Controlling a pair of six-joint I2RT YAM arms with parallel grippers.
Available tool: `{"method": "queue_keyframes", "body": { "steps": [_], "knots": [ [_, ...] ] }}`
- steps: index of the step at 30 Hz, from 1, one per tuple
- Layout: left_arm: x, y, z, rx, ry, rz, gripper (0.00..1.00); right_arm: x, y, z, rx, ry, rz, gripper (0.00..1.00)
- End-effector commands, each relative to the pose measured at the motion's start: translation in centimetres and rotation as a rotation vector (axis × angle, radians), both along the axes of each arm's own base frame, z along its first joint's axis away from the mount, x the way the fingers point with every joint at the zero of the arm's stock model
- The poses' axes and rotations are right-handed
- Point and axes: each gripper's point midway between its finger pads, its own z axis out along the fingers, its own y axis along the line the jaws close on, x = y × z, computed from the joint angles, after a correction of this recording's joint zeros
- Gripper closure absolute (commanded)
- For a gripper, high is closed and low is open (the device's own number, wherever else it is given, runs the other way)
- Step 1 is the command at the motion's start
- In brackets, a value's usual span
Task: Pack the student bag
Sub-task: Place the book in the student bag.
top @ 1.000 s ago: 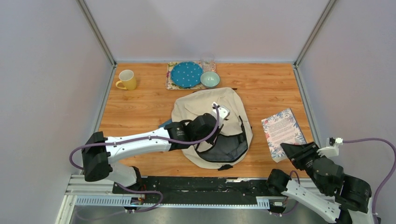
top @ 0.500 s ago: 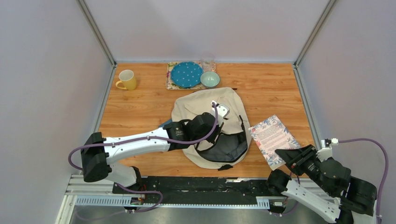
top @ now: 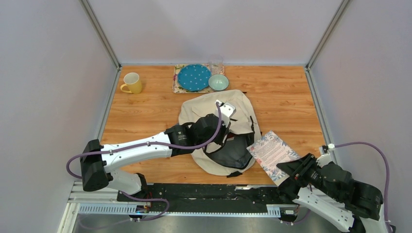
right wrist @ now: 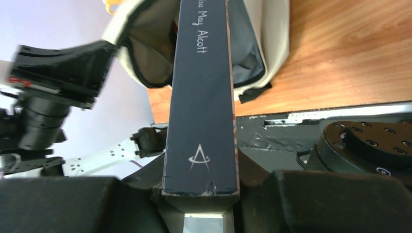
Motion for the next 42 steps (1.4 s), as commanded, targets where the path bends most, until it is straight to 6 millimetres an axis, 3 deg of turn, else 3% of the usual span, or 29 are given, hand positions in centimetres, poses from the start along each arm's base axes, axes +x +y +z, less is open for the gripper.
{"method": "queue_keyframes", "body": {
  "steps": [1, 6, 9, 13, 18, 25, 29, 32, 34, 35, 42],
  "knots": [
    [0.4, -1.1, 6.2, -0.199, -0.056, 0.011, 1.0, -2.2, -0.2, -3.6, -0.06, 0.131, 0.061, 1.0],
    [-0.2, -1.8, 6.8, -0.231, -0.047, -0.027, 1.0, -1.9, 2.2, -2.9, 0.047, 0.114, 0.106, 1.0],
    [-0.4, -2.1, 7.1, -0.242, -0.041, -0.046, 1.0, -1.6, 5.0, -2.3, 0.116, 0.109, 0.174, 1.0],
    [-1.1, -2.6, 7.1, -0.253, -0.026, -0.084, 1.0, 0.1, 7.3, -0.9, 0.221, 0.063, 0.157, 1.0],
    [-1.7, -2.5, 6.4, -0.244, -0.003, -0.104, 1.0, 1.6, 8.4, 2.1, 0.322, -0.032, 0.13, 1.0],
    [-1.9, -2.3, 5.7, -0.243, 0.012, -0.108, 1.0, 1.4, 9.8, 4.1, 0.413, -0.05, 0.179, 1.0],
    [-2.3, -2.6, 6.5, -0.279, 0.013, -0.128, 1.0, 1.9, 9.7, 3.2, 0.405, -0.041, 0.148, 1.0],
    [-2.5, -2.9, 7.1, -0.303, 0.017, -0.147, 1.0, 2.5, 11.0, 2.8, 0.449, -0.034, 0.155, 1.0],
    [-2.8, -2.9, 7.6, -0.317, 0.016, -0.155, 1.0, 2.8, 12.4, 1.3, 0.461, 0.001, 0.169, 1.0],
    [-2.8, -2.9, 7.8, -0.321, 0.016, -0.155, 1.0, 2.9, 12.9, 2.0, 0.498, -0.016, 0.186, 1.0],
    [-3.1, -1.9, 8.3, -0.339, 0.009, -0.148, 1.0, 4.7, 13.8, 1.8, 0.467, -0.085, 0.151, 1.0]
  ]
}}
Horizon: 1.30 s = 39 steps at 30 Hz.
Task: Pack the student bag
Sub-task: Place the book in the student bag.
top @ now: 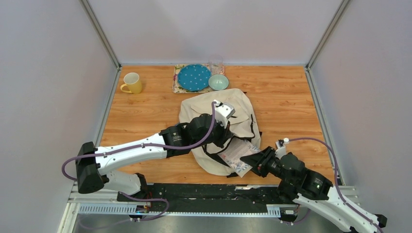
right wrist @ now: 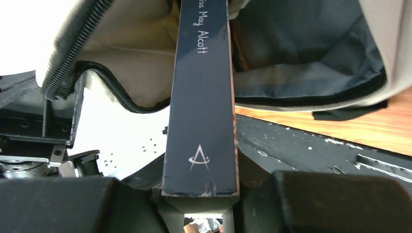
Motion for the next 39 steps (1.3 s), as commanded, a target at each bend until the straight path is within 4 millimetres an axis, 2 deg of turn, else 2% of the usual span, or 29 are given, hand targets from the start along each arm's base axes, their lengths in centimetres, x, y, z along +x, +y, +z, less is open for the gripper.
{"method": "queue_keyframes", "body": {
  "steps": [1, 4, 10, 15, 18, 19, 20, 22, 23, 25, 27, 28, 30, 31, 33, 34, 39],
  "knots": [
    [-0.6, -0.2, 6.3, -0.21, -0.052, -0.018, 1.0, 1.4, 1.1, 7.6, 0.217, -0.172, -0.024, 1.0],
    [-0.6, 0.0, 6.4, -0.214, -0.054, -0.012, 1.0, 1.7, 1.6, 7.8, 0.237, -0.179, -0.024, 1.0],
    [-0.9, -0.4, 6.5, -0.228, -0.044, -0.028, 1.0, 2.8, 2.2, 6.7, 0.284, -0.144, -0.075, 1.0],
    [-0.8, -0.4, 6.2, -0.224, -0.036, -0.023, 1.0, 4.6, 1.9, 6.1, 0.265, -0.165, -0.16, 1.0],
    [-0.8, -0.4, 6.1, -0.219, -0.033, -0.023, 1.0, 5.2, 2.6, 5.6, 0.271, -0.16, -0.173, 1.0],
    [-0.8, -0.4, 6.1, -0.219, -0.033, -0.023, 1.0, 5.5, 3.0, 4.2, 0.246, -0.138, -0.175, 1.0],
    [-0.8, -0.4, 6.0, -0.219, -0.032, -0.022, 1.0, 5.8, 3.2, 4.7, 0.274, -0.147, -0.185, 1.0],
    [-0.8, -0.4, 5.9, -0.216, -0.029, -0.02, 1.0, 6.5, 3.6, 3.5, 0.255, -0.138, -0.203, 1.0],
    [-0.8, -0.4, 6.0, -0.217, -0.03, -0.02, 1.0, 7.0, 3.6, 4.0, 0.273, -0.153, -0.225, 1.0],
    [-0.8, -0.5, 5.9, -0.217, -0.025, -0.019, 1.0, 7.8, 3.8, 3.3, 0.235, -0.165, -0.252, 1.0],
    [-0.8, -0.4, 5.8, -0.213, -0.022, -0.016, 1.0, 8.8, 3.6, 3.8, 0.229, -0.181, -0.303, 1.0],
    [-0.8, -0.5, 5.7, -0.213, -0.022, -0.018, 1.0, 9.2, 3.7, 3.0, 0.196, -0.175, -0.319, 1.0],
    [-0.8, -0.4, 5.5, -0.209, -0.019, -0.016, 1.0, 10.1, 3.5, 2.8, 0.179, -0.162, -0.368, 0.99],
    [-0.7, -0.4, 5.5, -0.208, -0.019, -0.011, 1.0, 10.4, 3.7, 1.4, 0.135, -0.134, -0.379, 0.95],
    [-0.8, -0.4, 5.3, -0.206, -0.013, -0.009, 1.0, 10.7, 3.9, 0.5, 0.119, -0.053, -0.408, 0.91],
    [-0.7, -0.4, 5.1, -0.203, -0.013, -0.008, 1.0, 10.6, 4.1, -1.3, 0.058, -0.009, -0.406, 0.89],
    [-0.7, -0.3, 4.8, -0.204, -0.009, -0.003, 1.0, 10.1, 6.9, -2.0, 0.042, 0.006, -0.289, 0.88]
  ]
}}
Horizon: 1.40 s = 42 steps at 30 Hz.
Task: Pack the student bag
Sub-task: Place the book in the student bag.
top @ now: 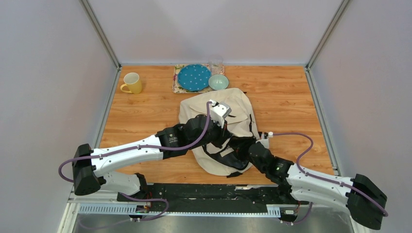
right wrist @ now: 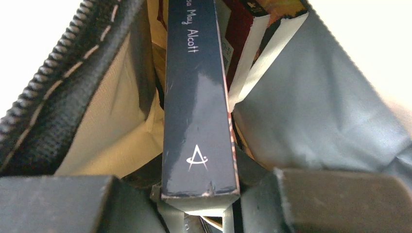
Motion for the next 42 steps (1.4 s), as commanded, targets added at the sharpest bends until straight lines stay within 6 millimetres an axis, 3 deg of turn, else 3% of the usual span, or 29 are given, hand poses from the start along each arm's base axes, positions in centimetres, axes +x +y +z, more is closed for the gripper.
{"method": "queue_keyframes", "body": {
  "steps": [1, 6, 10, 13, 14, 18, 21, 25, 27, 29, 30, 35, 36, 39, 42],
  "knots": [
    [-0.2, -1.0, 3.8, -0.147, -0.027, -0.014, 1.0, 0.7, 2.4, 2.1, 0.062, -0.023, 0.038, 0.88],
    [-0.4, -1.2, 3.8, -0.151, -0.021, -0.022, 1.0, 1.1, 3.6, 1.7, 0.023, -0.004, 0.061, 0.87],
    [-0.4, -0.9, 3.5, -0.146, -0.016, -0.019, 1.0, 1.1, 4.2, 3.4, 0.06, -0.084, 0.094, 0.87],
    [-0.4, -0.6, 3.4, -0.147, -0.018, -0.011, 1.0, 1.2, 3.8, 5.9, 0.112, -0.173, 0.092, 0.9],
    [-0.4, -0.6, 3.5, -0.15, -0.02, -0.01, 1.0, 1.2, 3.4, 5.9, 0.103, -0.193, 0.084, 0.9],
    [-0.4, -0.4, 3.5, -0.152, -0.022, -0.007, 1.0, 0.8, 2.2, 11.8, 0.153, -0.396, 0.083, 0.91],
    [-0.4, -0.5, 3.9, -0.167, -0.03, -0.011, 1.0, 0.7, 1.8, 13.0, 0.1, -0.427, 0.088, 0.91],
    [-0.5, -0.8, 4.5, -0.178, -0.032, -0.022, 1.0, 1.4, 1.8, 9.9, 0.063, -0.326, 0.063, 0.89],
    [-0.8, -0.9, 4.7, -0.188, -0.021, -0.032, 1.0, 1.7, 2.8, 8.4, 0.063, -0.289, 0.082, 0.89],
    [-0.9, -0.9, 4.6, -0.188, -0.009, -0.032, 1.0, 1.9, 3.8, 8.8, 0.102, -0.299, 0.098, 0.9],
    [-1.0, -0.9, 4.6, -0.193, 0.002, -0.035, 1.0, 2.3, 4.4, 7.6, 0.082, -0.271, 0.1, 0.9],
    [-1.5, -0.2, 4.5, -0.225, 0.023, -0.03, 1.0, 4.3, 4.8, 6.1, 0.045, -0.251, 0.019, 0.87],
    [-1.5, 0.0, 4.3, -0.224, 0.026, -0.022, 1.0, 4.5, 4.8, 5.4, 0.027, -0.23, 0.01, 0.85],
    [-1.4, 0.6, 4.0, -0.22, 0.024, -0.006, 1.0, 4.5, 4.4, 3.1, -0.032, -0.155, -0.004, 0.61],
    [-1.5, 0.6, 3.7, -0.213, 0.027, -0.007, 1.0, 3.8, 4.7, 1.9, -0.063, -0.11, 0.04, 0.5]
  ]
}}
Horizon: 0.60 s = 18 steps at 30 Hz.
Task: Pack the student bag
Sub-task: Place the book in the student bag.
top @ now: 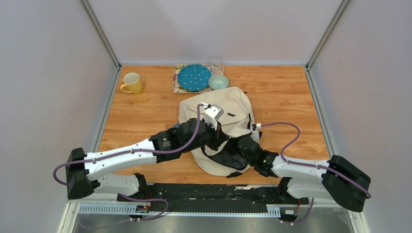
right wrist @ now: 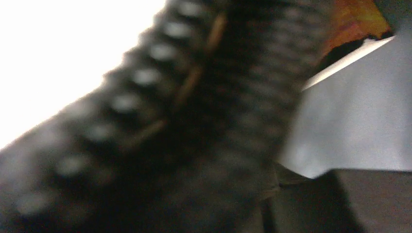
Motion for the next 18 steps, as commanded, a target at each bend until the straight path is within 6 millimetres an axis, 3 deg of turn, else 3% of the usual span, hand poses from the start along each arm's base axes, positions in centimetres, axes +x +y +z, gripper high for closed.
{"method": "queue_keyframes", "body": {
  "steps": [1, 8, 12, 13, 18],
  "knots": [
    [-0.5, -0.6, 3.8, -0.137, -0.02, -0.021, 1.0, 0.1, 0.4, 0.0, -0.024, 0.062, 0.002, 0.42],
    [-0.6, -1.1, 3.3, -0.115, -0.02, -0.038, 1.0, -3.3, 0.3, -1.9, -0.154, 0.097, 0.197, 0.37],
    [-0.4, -0.9, 3.3, -0.109, -0.027, -0.03, 1.0, -4.4, -0.9, -2.1, -0.196, 0.099, 0.228, 0.37],
    [-0.4, -1.0, 3.3, -0.107, -0.028, -0.03, 1.0, -4.9, -1.7, -3.0, -0.233, 0.124, 0.226, 0.37],
    [-0.3, -1.1, 3.1, -0.1, -0.027, -0.029, 1.0, -5.7, -2.7, -2.6, -0.215, 0.1, 0.235, 0.38]
  ]
}}
